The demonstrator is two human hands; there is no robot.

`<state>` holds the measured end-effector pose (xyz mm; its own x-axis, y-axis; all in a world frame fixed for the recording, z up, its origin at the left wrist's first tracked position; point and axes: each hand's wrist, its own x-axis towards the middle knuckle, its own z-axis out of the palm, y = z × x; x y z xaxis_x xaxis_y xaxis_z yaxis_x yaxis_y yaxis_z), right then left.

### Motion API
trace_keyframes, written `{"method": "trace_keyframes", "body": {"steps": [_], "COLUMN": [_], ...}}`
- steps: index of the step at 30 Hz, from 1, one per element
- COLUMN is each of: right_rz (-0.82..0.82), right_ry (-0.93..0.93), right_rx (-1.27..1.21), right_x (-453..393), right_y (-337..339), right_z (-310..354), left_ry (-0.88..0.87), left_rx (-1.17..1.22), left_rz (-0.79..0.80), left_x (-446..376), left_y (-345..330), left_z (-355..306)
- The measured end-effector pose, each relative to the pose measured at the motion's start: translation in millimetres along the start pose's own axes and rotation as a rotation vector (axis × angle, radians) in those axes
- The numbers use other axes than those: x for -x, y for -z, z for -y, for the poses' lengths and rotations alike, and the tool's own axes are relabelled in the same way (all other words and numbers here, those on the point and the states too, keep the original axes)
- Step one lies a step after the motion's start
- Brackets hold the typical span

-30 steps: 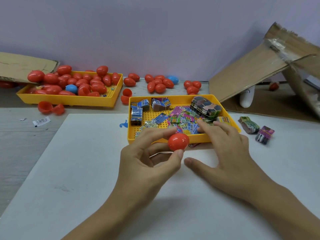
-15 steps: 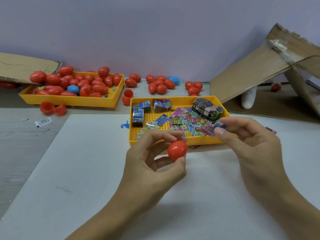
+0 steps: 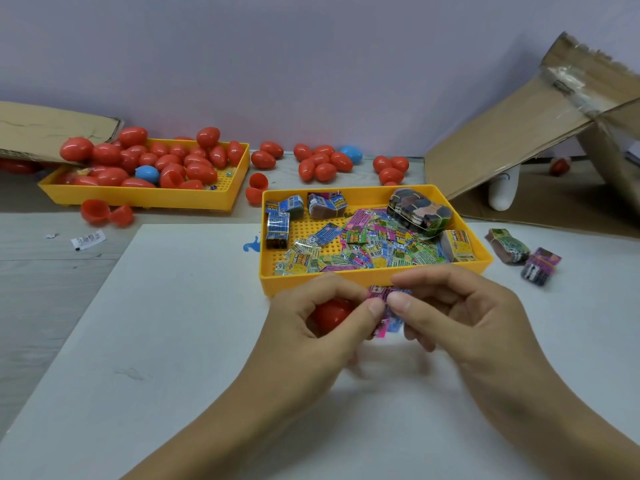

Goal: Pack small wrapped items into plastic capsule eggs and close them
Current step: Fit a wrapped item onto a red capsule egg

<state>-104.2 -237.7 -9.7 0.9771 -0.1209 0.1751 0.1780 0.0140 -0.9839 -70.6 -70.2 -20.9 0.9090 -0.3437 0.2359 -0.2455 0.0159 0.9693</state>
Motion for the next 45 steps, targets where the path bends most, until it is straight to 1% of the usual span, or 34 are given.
{"method": "trace_keyframes", "body": {"steps": [4,7,9,11,14,19,21,23,26,28,30,34,38,45], "right_rz": [-0.075,-0.127,-0.141,-0.115,-0.059,-0.157,-0.158,-0.072,0.13,0.18,0.164,0.143,0.12,0.068], "right_ry": [-0.019,-0.019,-0.019,-0.01,0.049,0.141,0.186,0.169,0.058,0.038,0.038,-0.047,-0.045,0.07], "right_rx": [0.016,0.195,0.357,0.42,0.347,0.287,0.3,0.289,0.255,0.213,0.149,0.027,0.056,0.154], "right_x": [-2,-3,-3,-2,3,6,7,8,8,8,7,4,4,7], "right_y": [1,7,12,13,6,4,5,4,-1,-3,-2,3,6,1], "right_z": [2,0,-2,-1,3,5,8,11,10,8,8,7,5,7], "left_ry": [0.024,0.083,0.1,0.098,0.087,0.037,0.019,0.008,0.001,-0.006,-0.006,-0.001,0.005,0.03], "left_rx": [0.05,0.123,0.132,0.115,0.106,0.103,0.11,0.138,0.167,0.162,0.169,0.213,0.202,0.148], "left_rz": [-0.083,-0.142,-0.14,-0.121,-0.109,-0.113,-0.106,-0.09,-0.032,-0.005,0.006,0.019,0.017,-0.016], "left_x": [0,-1,-2,-2,-1,-1,-1,-1,0,0,0,0,-1,-1], "left_y": [0,2,3,3,3,1,1,0,1,2,2,1,1,2], "left_z": [2,2,2,2,2,0,0,-1,-2,-2,-3,-4,-5,-4]}}
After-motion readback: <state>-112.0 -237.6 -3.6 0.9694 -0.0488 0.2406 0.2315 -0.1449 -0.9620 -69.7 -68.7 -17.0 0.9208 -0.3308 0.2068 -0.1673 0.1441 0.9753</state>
